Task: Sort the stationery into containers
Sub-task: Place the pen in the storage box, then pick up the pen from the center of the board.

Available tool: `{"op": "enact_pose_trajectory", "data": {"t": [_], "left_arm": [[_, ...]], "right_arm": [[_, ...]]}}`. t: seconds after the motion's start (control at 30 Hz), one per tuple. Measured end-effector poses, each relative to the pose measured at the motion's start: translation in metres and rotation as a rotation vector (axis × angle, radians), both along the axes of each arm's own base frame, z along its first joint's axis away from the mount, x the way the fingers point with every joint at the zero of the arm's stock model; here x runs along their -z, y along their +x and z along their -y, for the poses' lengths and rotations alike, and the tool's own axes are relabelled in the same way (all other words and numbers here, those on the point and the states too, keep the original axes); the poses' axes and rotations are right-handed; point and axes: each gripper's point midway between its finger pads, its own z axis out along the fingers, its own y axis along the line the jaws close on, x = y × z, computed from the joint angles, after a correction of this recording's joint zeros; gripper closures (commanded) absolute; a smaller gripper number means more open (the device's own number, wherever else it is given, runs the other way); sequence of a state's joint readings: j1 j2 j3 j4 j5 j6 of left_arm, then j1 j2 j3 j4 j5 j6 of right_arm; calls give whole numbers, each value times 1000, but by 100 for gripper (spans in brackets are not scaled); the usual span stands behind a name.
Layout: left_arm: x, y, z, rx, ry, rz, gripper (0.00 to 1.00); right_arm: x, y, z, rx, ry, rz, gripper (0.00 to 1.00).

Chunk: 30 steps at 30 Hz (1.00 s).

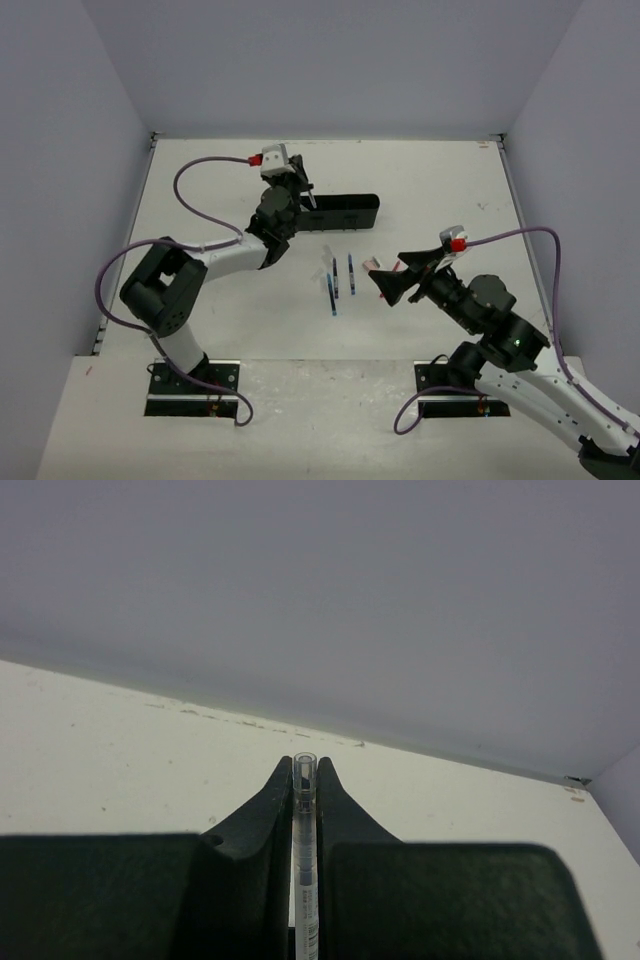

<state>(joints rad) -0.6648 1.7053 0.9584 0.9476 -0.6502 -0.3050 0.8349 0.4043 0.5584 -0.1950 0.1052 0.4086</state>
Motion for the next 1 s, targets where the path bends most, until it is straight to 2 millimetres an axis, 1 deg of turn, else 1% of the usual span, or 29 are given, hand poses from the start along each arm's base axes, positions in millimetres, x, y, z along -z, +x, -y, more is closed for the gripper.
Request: {"op": "enact_pose_trajectory", "data": {"t": [0.1, 0.27, 0.33, 0.43, 0.47, 0.5, 0.57, 0.6, 0.63, 0.7, 0.77, 0.8, 0.83, 0.9, 0.93, 1.0], "left_arm": [[15, 5, 0, -7, 2, 0, 100], [44, 7, -6, -26, 8, -7, 100], [57, 6, -9, -32, 17, -20, 100], [72, -2, -17, -42, 12, -32, 100], [76, -6, -20, -43, 6, -33, 89], [80, -9, -22, -43, 4, -37, 74], [88, -13, -26, -44, -1, -51, 57], [90, -14, -26, -43, -4, -57, 43], [89, -16, -27, -40, -11, -57, 36], [80, -19, -27, -28, -34, -45, 32], [62, -23, -27, -15, -63, -18, 26], [53, -25, -27, -7, -78, -3, 21], [43, -27, -27, 3, -91, 8, 12], [18, -35, -29, 25, -121, 29, 2], [5, -39, -30, 36, -136, 42, 0], [-21, -45, -30, 58, -171, 28, 0]], "right_arm": [[-6, -4, 4, -2, 20, 16, 1], [-5, -8, 4, -15, 20, 14, 1], [-4, -8, 4, -19, 17, 10, 1], [-3, -8, 4, -21, 15, 8, 1], [-3, -8, 3, -22, 14, 7, 1], [-2, -8, 3, -22, 11, 5, 1], [1, -6, 1, -22, 1, -6, 1], [4, -5, 0, -21, -6, -15, 1], [7, -3, -3, -19, -14, -29, 1], [20, 3, -7, -8, -46, -73, 1], [36, 9, -12, 7, -87, -128, 1], [45, 13, -14, 16, -112, -162, 1], [57, 16, -16, 30, -147, -210, 3], [71, 24, -21, 60, -205, -285, 9], [78, 28, -23, 74, -232, -319, 14], [95, 35, -21, 116, -298, -404, 25]]}}
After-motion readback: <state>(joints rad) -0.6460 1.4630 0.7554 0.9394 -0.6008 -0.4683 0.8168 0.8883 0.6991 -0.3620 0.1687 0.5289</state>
